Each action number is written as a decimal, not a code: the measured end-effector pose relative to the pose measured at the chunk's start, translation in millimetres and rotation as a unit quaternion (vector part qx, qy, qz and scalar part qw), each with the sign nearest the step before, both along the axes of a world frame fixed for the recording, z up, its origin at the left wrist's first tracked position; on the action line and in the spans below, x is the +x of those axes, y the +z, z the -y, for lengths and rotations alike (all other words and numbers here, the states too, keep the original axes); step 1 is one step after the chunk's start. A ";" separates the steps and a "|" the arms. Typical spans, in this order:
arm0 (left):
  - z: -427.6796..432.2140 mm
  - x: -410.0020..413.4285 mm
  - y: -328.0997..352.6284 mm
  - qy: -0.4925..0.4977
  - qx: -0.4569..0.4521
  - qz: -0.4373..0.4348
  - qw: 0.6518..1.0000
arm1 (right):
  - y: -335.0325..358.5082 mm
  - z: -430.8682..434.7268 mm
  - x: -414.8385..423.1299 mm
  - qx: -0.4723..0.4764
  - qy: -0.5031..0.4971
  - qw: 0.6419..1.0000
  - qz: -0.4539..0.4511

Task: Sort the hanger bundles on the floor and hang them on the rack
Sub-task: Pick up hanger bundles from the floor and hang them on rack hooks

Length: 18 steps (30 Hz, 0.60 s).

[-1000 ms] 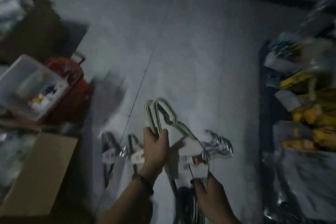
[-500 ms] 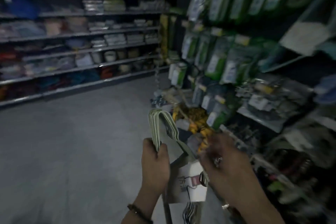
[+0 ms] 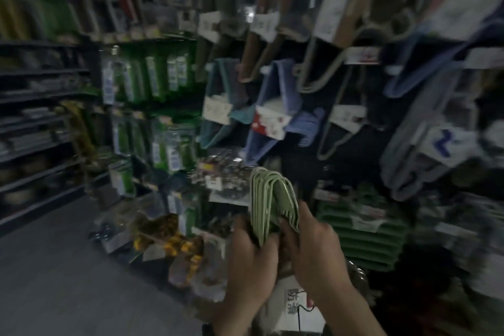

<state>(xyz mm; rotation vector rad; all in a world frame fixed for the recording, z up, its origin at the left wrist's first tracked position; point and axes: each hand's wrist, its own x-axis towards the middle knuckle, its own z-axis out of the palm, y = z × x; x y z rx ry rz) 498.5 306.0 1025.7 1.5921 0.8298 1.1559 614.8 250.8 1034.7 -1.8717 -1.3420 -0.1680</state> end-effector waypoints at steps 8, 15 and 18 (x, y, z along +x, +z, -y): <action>92.9 180.0 58.9 -0.207 -0.031 0.090 0.974 | 32.2 137.4 163.4 0.035 -0.128 0.991 -0.029; 141.6 287.4 83.2 -0.294 0.004 0.062 0.954 | 55.1 222.2 231.0 0.020 -0.223 0.969 -0.101; 150.7 318.4 96.0 -0.339 0.041 0.023 0.939 | 65.5 243.6 262.5 0.044 -0.228 0.951 -0.205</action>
